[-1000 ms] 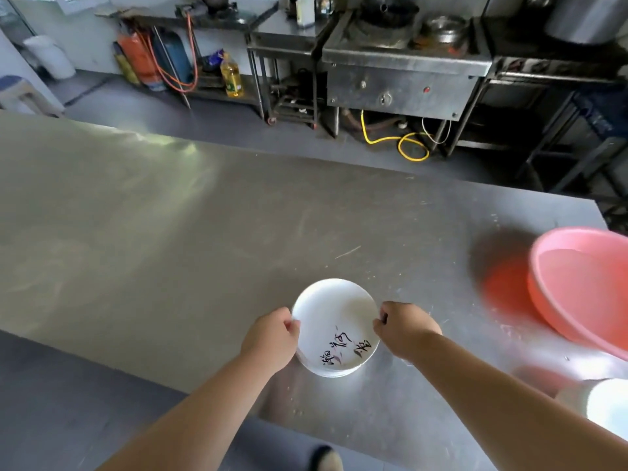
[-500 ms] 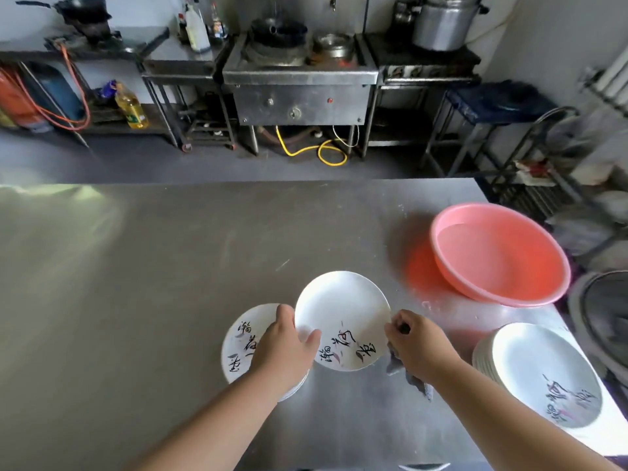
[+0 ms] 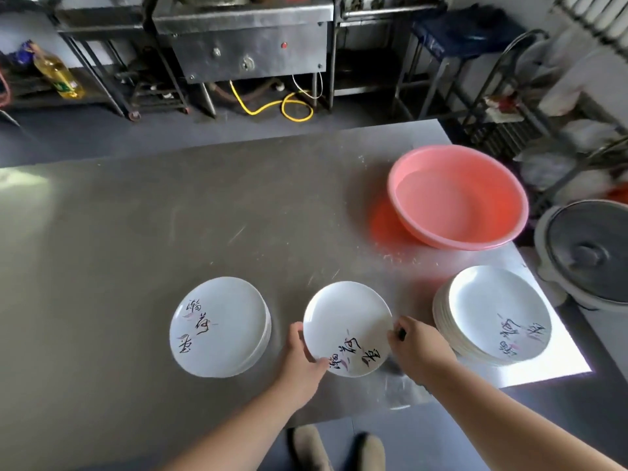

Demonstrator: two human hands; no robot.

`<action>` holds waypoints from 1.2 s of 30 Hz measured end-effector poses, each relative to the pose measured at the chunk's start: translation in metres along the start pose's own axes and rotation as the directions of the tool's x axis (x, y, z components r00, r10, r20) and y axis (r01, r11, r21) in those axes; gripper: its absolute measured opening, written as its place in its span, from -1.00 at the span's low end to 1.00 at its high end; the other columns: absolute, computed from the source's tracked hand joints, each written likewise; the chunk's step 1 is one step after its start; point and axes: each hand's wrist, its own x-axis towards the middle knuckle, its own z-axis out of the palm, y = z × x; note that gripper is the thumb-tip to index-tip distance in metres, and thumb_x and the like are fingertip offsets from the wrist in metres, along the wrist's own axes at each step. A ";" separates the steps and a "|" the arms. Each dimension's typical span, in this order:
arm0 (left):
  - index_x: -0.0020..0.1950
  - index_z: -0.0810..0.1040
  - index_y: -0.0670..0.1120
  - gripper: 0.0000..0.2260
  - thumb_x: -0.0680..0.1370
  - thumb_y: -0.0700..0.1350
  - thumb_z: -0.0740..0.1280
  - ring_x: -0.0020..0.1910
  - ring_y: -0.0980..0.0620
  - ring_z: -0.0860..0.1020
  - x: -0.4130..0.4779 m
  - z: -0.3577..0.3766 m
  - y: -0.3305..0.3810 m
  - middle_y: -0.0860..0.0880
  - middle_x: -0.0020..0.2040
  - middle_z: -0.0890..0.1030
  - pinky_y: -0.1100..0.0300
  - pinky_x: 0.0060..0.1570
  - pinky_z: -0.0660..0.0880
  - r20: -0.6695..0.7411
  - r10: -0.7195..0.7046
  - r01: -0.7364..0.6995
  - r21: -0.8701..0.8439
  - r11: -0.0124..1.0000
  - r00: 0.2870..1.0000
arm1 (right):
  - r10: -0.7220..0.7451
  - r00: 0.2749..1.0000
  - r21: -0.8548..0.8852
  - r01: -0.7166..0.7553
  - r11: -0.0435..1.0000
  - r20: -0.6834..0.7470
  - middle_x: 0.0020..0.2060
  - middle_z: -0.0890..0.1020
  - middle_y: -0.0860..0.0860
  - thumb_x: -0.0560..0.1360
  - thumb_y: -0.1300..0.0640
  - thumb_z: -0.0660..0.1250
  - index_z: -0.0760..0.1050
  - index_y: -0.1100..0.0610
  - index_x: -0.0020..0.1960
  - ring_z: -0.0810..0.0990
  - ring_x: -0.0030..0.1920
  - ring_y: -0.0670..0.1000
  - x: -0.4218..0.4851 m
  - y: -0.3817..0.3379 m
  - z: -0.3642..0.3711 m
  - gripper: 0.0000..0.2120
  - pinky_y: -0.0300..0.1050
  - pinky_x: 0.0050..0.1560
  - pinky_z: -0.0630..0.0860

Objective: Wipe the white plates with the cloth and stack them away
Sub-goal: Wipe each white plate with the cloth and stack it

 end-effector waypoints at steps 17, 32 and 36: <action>0.70 0.14 -0.12 -0.22 0.59 0.26 0.20 0.57 -0.17 0.27 0.013 0.030 -0.067 -0.10 0.67 0.22 -0.11 0.54 0.22 -0.113 0.438 -0.222 0.735 0.640 0.892 | -0.201 0.973 0.392 0.231 0.891 -0.117 -0.20 0.65 -0.09 0.48 -0.21 0.41 0.25 -0.13 0.12 0.65 -0.32 -0.14 0.015 -0.005 0.005 -0.60 -0.32 -0.41 0.47; 0.72 0.06 -0.06 -0.26 0.64 0.26 0.12 0.70 -0.08 0.05 0.029 0.028 -0.088 0.03 0.73 0.01 -0.20 0.61 0.12 0.014 0.557 -0.325 0.825 0.463 0.830 | -0.530 0.824 -0.489 0.554 0.674 0.203 0.61 -0.43 0.14 0.53 -0.44 -0.34 -0.33 0.23 0.64 -0.51 0.59 0.11 0.037 -0.003 0.068 -0.06 0.08 0.62 -0.38; 0.71 0.08 -0.11 -0.23 0.62 0.29 0.13 0.69 -0.11 0.09 0.029 0.026 -0.087 -0.02 0.72 0.07 -0.22 0.60 0.16 0.027 0.560 -0.329 0.831 0.447 0.828 | -0.624 0.662 -0.421 0.748 0.514 0.414 0.58 -0.49 0.14 0.54 -0.47 -0.27 -0.56 0.05 0.57 -0.51 0.59 0.15 0.022 -0.021 0.076 -0.12 0.15 0.63 -0.33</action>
